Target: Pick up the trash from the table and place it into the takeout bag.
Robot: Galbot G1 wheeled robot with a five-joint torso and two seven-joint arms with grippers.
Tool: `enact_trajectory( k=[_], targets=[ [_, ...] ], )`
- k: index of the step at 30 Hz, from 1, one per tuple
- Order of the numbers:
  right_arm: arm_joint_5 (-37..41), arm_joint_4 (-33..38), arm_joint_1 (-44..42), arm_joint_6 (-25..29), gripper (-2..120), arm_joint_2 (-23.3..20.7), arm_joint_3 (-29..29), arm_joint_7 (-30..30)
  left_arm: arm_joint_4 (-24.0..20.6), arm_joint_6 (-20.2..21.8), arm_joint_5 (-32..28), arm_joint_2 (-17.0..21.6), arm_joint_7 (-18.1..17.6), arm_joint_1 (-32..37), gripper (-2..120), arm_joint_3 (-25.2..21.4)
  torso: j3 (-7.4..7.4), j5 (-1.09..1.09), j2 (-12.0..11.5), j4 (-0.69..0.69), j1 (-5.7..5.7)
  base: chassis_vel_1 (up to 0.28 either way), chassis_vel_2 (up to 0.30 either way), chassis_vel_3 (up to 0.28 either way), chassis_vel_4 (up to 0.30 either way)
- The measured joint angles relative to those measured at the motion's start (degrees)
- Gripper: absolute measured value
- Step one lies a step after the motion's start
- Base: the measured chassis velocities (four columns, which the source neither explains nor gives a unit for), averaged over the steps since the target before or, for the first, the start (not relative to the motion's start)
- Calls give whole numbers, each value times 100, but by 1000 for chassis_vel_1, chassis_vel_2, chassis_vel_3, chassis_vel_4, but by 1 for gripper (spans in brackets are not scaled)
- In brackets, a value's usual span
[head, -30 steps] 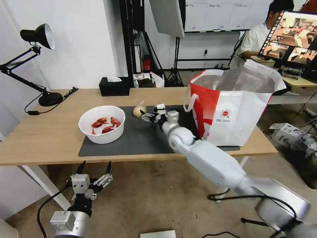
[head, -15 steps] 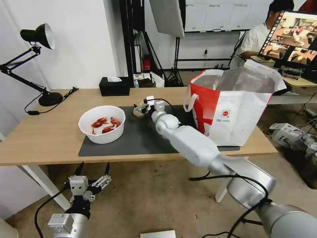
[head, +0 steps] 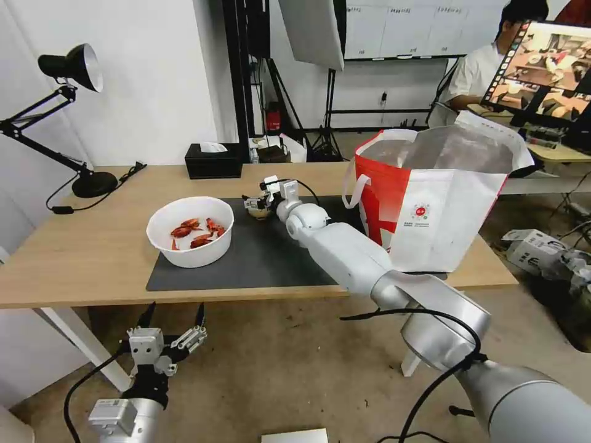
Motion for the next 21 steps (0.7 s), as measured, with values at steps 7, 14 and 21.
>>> enact_trajectory(
  k=[7,14,21],
  targets=[
    [-20,-146,18,-33,100,-8,-16,-276,0,-16,0,5,0,3,100,12,0,0,0,0,0,0,0,0,0],
    [-56,-174,19,-44,100,-10,-77,-344,-8,-41,2,-11,-1,34,100,15,0,0,0,0,0,0,0,0,0],
    [-118,-187,3,-93,90,-16,-119,-404,-20,-65,-12,-10,-2,39,100,-15,0,0,0,0,0,0,0,0,0]
  ],
)
